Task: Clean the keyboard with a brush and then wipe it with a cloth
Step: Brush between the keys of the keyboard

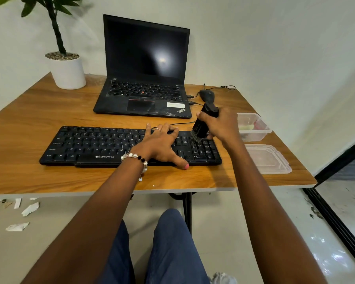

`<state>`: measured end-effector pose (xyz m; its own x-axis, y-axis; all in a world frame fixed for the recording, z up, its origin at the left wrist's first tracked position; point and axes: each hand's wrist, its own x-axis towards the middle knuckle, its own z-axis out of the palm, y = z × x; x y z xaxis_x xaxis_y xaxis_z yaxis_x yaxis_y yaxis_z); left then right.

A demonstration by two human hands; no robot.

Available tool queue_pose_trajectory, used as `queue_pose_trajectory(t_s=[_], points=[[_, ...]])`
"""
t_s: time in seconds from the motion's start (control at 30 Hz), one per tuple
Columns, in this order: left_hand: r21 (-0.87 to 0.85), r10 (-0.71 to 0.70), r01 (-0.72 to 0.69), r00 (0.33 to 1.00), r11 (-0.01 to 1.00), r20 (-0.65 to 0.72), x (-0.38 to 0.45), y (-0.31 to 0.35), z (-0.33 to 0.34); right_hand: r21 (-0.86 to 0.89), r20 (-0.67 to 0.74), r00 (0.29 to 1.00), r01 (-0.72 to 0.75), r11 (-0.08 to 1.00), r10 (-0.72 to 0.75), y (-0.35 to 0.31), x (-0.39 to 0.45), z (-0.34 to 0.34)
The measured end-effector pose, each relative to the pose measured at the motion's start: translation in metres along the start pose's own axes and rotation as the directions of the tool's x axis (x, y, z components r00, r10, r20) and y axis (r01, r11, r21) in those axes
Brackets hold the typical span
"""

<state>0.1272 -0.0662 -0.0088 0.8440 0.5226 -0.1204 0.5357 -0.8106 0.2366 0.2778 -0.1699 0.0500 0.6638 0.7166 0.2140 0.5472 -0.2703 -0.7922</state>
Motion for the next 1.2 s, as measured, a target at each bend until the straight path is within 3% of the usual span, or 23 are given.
queue_pose_trajectory(t_s=[0.13,0.33,0.5,0.67,0.77,0.83,0.9,1.03,1.1,1.13,1.2], points=[[0.001,0.000,0.000,1.000,1.000,-0.006,-0.001,0.001,-0.001,-0.092,-0.011,1.000,0.003,0.996,-0.004,0.004,-0.010,0.006],[0.007,-0.007,0.007,1.000,1.000,0.002,-0.001,0.001,-0.001,-0.134,0.220,0.966,-0.109,0.985,0.137,-0.005,-0.006,-0.020],[0.004,0.002,-0.002,1.000,1.000,-0.004,-0.002,0.002,-0.002,0.020,-0.020,0.999,-0.041,0.999,0.041,-0.005,-0.004,-0.007],[-0.006,0.005,-0.005,1.000,1.000,-0.012,-0.001,0.000,-0.001,0.068,-0.051,0.990,-0.126,0.990,0.129,0.012,-0.004,0.004],[-0.006,0.017,-0.017,1.000,1.000,-0.013,-0.001,-0.001,0.000,-0.069,-0.157,0.979,-0.141,0.988,0.128,0.020,0.000,-0.006],[-0.007,0.021,-0.021,1.000,1.000,-0.012,-0.001,-0.002,0.000,-0.244,-0.226,0.973,-0.112,0.963,0.055,0.022,0.003,-0.012],[-0.006,0.020,-0.020,1.000,1.000,-0.013,-0.002,-0.001,-0.001,-0.304,-0.238,0.971,-0.062,0.951,-0.013,0.018,0.003,-0.013],[-0.004,0.018,-0.019,1.000,1.000,-0.012,-0.002,0.001,-0.002,0.046,-0.104,0.992,-0.059,0.997,0.064,0.012,-0.006,-0.001],[-0.005,0.016,-0.016,1.000,1.000,-0.013,-0.003,0.001,-0.002,0.089,-0.074,0.991,-0.104,0.991,0.111,0.012,-0.007,0.003],[-0.007,0.015,-0.015,1.000,1.000,-0.011,-0.003,0.001,-0.002,0.042,-0.091,0.989,-0.115,0.993,0.118,0.013,-0.006,0.003],[-0.010,0.014,-0.014,1.000,1.000,-0.013,-0.003,0.001,-0.002,-0.232,-0.169,0.985,-0.084,0.969,0.044,0.013,-0.004,-0.001]])
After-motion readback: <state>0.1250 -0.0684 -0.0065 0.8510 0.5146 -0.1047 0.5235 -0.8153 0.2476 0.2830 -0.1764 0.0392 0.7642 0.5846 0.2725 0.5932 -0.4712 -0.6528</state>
